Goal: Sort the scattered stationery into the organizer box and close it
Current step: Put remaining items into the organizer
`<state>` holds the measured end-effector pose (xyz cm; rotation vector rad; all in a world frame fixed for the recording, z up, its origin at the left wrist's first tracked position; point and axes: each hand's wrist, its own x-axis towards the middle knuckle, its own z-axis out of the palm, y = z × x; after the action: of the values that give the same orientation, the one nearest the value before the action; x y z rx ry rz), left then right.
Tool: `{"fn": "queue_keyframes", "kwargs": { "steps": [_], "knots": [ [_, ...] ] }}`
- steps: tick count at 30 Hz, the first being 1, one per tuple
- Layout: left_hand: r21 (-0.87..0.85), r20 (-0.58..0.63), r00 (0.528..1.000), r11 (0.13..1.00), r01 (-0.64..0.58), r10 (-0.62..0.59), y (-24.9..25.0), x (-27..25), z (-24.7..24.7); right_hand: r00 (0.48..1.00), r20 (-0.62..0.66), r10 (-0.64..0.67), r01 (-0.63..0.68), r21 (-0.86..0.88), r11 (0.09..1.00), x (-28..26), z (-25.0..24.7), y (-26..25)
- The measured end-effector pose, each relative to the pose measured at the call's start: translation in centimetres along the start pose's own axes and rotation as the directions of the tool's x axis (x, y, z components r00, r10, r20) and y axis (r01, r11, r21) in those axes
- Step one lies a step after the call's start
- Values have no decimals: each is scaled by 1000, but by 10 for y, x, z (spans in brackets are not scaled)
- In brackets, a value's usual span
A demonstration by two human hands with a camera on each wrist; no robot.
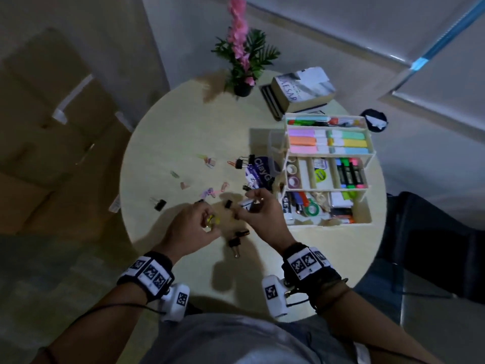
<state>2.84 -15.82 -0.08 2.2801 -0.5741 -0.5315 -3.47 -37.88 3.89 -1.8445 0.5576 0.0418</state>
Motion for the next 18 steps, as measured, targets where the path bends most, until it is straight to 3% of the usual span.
{"fn": "queue_keyframes", "kwargs": {
  "steps": [11, 15, 18],
  "knots": [
    [-55, -1, 990, 988, -141, 141, 90, 38, 41, 989, -23, 149, -126, 420, 899, -22, -118, 17],
    [-74, -17, 992, 989, -125, 124, 114, 42, 60, 985, -71, 154, -113, 400, 910, -18, -170, 38],
    [-78, -19, 995, 992, -101, 100, 122, 42, 72, 990, -99, 103, -76, 244, 967, -7, -199, 54]
  ]
}}
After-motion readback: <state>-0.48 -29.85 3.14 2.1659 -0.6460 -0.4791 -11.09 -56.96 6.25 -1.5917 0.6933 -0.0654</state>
